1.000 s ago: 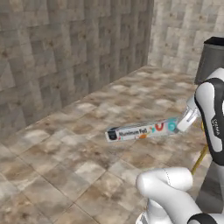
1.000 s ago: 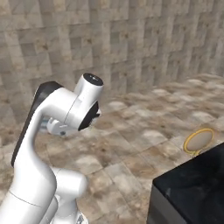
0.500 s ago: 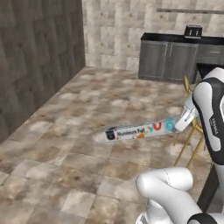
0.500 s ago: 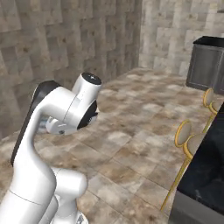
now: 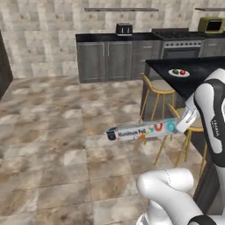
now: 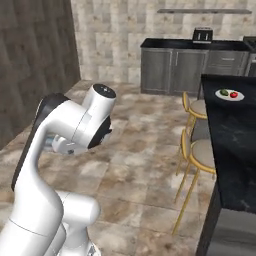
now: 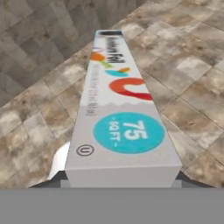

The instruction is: Retrieve the tupperware and aluminum foil from the cabinet and place them on the dining counter near the plate with avocado and tomato to prepare for storing leftovers.

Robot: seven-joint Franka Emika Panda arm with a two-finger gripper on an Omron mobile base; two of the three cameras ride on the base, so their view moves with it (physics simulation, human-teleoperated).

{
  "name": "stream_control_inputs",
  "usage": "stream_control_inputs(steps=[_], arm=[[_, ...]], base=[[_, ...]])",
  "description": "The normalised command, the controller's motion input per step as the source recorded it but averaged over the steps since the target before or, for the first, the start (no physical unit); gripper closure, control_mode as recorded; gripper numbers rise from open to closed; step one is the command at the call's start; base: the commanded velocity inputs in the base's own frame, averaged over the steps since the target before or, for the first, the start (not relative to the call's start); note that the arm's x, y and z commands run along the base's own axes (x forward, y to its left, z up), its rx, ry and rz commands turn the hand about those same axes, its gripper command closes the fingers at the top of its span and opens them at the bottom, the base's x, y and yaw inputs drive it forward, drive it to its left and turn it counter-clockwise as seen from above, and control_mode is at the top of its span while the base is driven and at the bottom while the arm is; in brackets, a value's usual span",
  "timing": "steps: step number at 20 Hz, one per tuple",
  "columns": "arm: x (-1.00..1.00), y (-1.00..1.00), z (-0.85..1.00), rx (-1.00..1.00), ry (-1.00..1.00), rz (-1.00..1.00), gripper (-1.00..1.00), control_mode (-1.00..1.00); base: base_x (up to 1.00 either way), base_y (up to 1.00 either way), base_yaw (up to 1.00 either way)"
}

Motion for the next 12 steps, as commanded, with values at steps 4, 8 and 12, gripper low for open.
stream_control_inputs(steps=[4, 8, 12], arm=[[0.00, 0.00, 0.00, 0.00, 0.00, 0.00, 1.00, 1.00], [0.00, 0.00, 0.00, 0.00, 0.00, 0.00, 1.00, 1.00], [0.00, 0.00, 0.00, 0.00, 0.00, 0.00, 1.00, 1.00]], base=[[0.79, 0.85, -0.65], [0.81, 0.84, -0.65], [0.79, 0.84, -0.66]])
